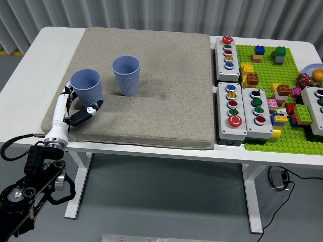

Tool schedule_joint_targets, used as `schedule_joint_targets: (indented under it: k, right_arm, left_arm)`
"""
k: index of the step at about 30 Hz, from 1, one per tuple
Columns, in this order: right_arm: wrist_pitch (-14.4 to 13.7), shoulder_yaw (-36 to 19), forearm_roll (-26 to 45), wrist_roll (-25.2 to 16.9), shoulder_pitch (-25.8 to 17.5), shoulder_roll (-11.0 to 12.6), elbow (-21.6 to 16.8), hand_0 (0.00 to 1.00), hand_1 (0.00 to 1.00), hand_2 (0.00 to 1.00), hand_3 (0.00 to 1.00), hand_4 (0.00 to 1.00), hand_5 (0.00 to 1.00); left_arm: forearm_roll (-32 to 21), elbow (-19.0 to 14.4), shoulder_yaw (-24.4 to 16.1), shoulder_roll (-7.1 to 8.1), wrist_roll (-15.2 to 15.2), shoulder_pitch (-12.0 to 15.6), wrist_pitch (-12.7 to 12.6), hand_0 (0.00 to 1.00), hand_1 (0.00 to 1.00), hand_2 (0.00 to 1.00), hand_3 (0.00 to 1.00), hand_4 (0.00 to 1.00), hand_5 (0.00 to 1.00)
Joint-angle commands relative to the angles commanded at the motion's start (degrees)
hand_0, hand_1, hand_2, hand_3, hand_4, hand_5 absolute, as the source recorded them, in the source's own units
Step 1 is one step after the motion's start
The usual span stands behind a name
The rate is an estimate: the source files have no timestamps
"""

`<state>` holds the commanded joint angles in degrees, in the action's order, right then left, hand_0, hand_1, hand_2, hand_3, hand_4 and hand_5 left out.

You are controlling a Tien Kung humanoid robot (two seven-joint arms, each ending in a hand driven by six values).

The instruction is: Pick cup pour cup place

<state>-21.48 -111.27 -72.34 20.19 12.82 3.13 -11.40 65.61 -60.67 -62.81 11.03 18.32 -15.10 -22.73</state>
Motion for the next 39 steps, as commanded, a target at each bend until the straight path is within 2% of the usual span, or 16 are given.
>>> schedule_joint_targets:
  k: [16,24,30,31,36,37,39]
  right_arm:
    - [-0.1,0.3,0.5,-0.2,0.5,0.0,0.1,0.669,0.549,0.495,0.541,0.006,0.338]
    - [-0.1,0.4,0.8,-0.2,0.9,0.1,0.1,0.669,0.549,0.495,0.54,0.006,0.338]
    - [-0.1,0.5,0.9,-0.2,0.9,0.1,0.1,0.669,0.55,0.496,0.54,0.006,0.338]
    - [-0.1,0.5,0.9,-0.2,0.9,0.1,0.1,0.669,0.55,0.495,0.54,0.006,0.339]
    - [0.0,0.4,0.8,-0.1,0.9,0.1,0.1,0.669,0.55,0.495,0.54,0.006,0.339]
    - [0.0,0.4,0.8,-0.1,0.9,0.1,0.1,0.669,0.55,0.494,0.54,0.006,0.34]
    - [0.0,0.3,0.7,-0.1,0.9,0.1,0.1,0.669,0.55,0.494,0.54,0.006,0.34]
  left_arm:
    - [-1.2,3.3,1.4,-0.64,0.3,-3.3,-0.2,0.907,0.928,0.998,0.998,0.915,0.236]
    - [-2.7,6.4,2.7,-0.91,0.3,-5.6,0.0,0.907,0.929,0.998,0.998,0.915,0.239]
    - [-2.0,6.3,2.7,-1.0,0.3,-6.0,-0.5,0.905,0.919,0.998,0.998,0.917,0.24]
    - [-1.9,6.3,2.8,-1.0,0.2,-6.0,-0.6,0.853,0.868,0.988,0.998,0.915,0.243]
    - [-1.2,6.6,2.8,-1.17,-0.2,-6.1,-0.8,0.853,0.868,0.988,0.998,0.915,0.243]
    - [-1.2,6.6,2.8,-1.19,-0.2,-6.0,-0.8,0.791,0.821,0.902,0.94,0.909,0.242]
    - [-0.9,6.7,2.9,-1.23,-0.4,-6.0,-1.6,0.791,0.821,0.902,0.94,0.909,0.242]
